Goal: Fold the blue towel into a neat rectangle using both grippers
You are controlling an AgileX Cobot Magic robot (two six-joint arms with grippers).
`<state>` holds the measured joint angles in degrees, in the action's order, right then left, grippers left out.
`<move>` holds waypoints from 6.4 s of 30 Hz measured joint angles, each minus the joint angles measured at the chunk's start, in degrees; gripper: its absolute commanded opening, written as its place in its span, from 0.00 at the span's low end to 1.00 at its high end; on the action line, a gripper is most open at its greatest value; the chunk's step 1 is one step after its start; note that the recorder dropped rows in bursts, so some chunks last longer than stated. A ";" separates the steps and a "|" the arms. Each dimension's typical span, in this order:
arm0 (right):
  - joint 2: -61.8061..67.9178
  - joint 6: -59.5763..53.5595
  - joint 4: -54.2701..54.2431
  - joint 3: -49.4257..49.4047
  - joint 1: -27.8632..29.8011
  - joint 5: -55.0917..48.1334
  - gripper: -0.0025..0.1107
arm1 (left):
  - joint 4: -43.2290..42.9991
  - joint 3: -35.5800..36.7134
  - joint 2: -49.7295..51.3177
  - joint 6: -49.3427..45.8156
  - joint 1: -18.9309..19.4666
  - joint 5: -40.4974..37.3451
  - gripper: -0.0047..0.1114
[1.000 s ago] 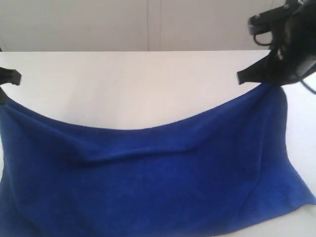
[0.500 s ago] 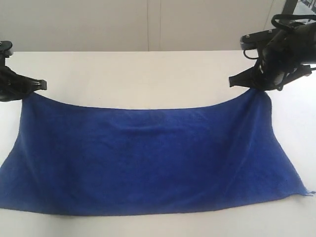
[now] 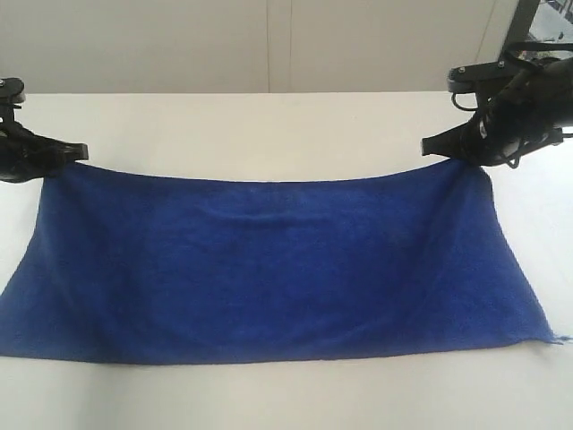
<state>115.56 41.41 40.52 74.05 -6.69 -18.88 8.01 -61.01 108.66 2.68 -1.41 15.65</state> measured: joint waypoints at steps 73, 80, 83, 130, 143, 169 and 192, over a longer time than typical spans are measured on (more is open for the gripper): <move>-0.89 -29.79 -30.52 11.46 3.04 -20.72 0.02 | -3.35 -0.69 -7.98 -11.52 0.00 -14.11 0.04; 6.24 -34.50 -34.30 11.93 3.04 -22.54 0.02 | -2.91 -3.92 -8.15 -11.52 0.00 -39.81 0.04; 7.62 -34.50 -34.30 11.93 3.04 -22.40 0.02 | -1.68 -4.09 -7.14 -11.52 0.00 -41.88 0.04; -3.55 -31.90 -29.90 8.21 3.04 -32.72 0.02 | -3.12 -4.67 -1.14 -11.52 0.00 -51.21 0.04; -13.52 -36.12 -36.85 -7.21 3.04 -32.32 0.02 | -0.12 0.76 -10.58 -11.52 0.00 -59.93 0.04; -11.30 -37.93 -38.50 -19.32 3.04 -26.57 0.02 | 0.00 9.28 -8.42 -10.91 0.00 -51.19 0.04; -11.25 -35.10 -33.99 -19.32 3.04 -31.73 0.02 | 0.00 9.28 -8.42 -10.78 0.00 -51.19 0.04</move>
<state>104.31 6.31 6.52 54.74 -3.65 -50.61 8.01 -51.72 100.24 -8.10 -1.41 -35.54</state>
